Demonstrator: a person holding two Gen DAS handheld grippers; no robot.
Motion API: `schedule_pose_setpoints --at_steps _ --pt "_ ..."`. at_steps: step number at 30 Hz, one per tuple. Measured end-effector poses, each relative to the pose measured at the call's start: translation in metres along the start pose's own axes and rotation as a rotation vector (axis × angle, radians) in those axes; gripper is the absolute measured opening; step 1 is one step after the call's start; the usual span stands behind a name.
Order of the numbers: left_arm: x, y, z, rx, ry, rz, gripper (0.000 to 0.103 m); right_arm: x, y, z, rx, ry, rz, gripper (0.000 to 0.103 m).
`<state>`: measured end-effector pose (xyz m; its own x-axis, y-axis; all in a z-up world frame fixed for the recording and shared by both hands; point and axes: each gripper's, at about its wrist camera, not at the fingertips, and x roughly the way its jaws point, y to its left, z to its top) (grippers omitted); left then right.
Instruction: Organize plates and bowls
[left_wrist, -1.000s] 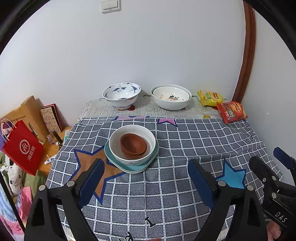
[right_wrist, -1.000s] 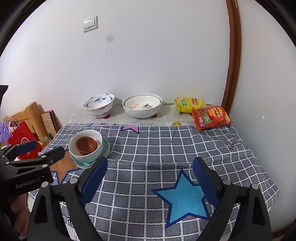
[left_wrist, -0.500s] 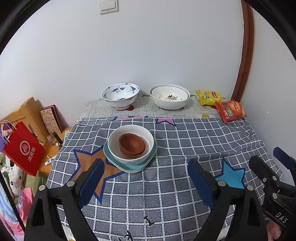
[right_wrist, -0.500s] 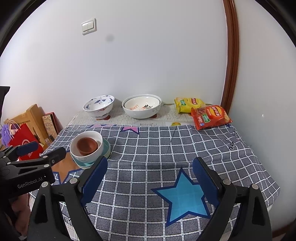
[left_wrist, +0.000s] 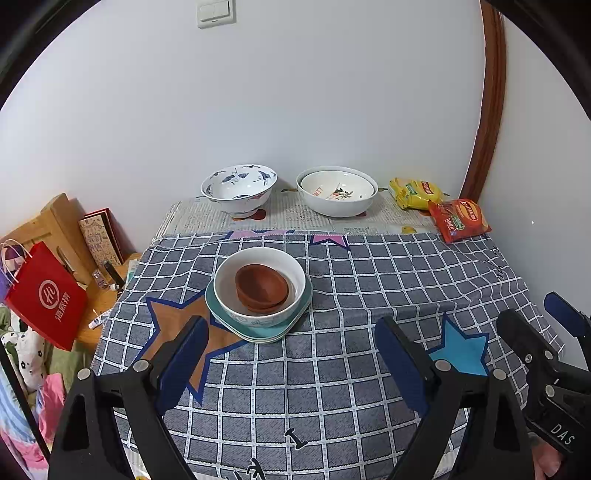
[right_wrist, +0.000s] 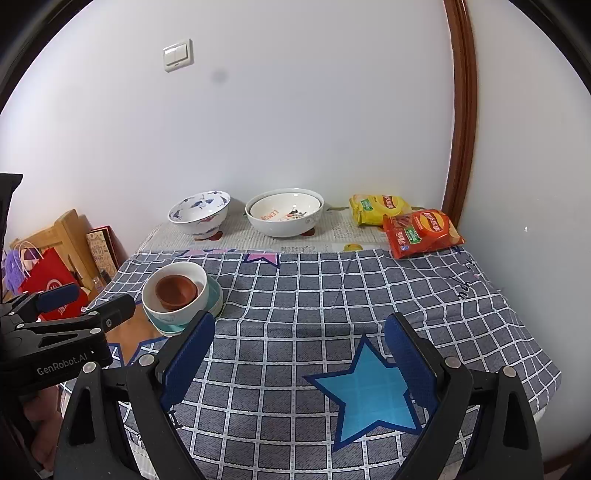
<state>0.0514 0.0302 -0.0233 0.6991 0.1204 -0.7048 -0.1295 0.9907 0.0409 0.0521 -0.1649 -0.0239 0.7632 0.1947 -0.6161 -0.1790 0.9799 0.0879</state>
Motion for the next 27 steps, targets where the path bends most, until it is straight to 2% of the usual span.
schedule_pose_setpoints --at_steps 27 --pt "-0.0014 -0.0004 0.0003 -0.001 -0.003 -0.001 0.091 -0.0015 -0.0003 -0.0005 0.0 -0.005 0.005 0.092"
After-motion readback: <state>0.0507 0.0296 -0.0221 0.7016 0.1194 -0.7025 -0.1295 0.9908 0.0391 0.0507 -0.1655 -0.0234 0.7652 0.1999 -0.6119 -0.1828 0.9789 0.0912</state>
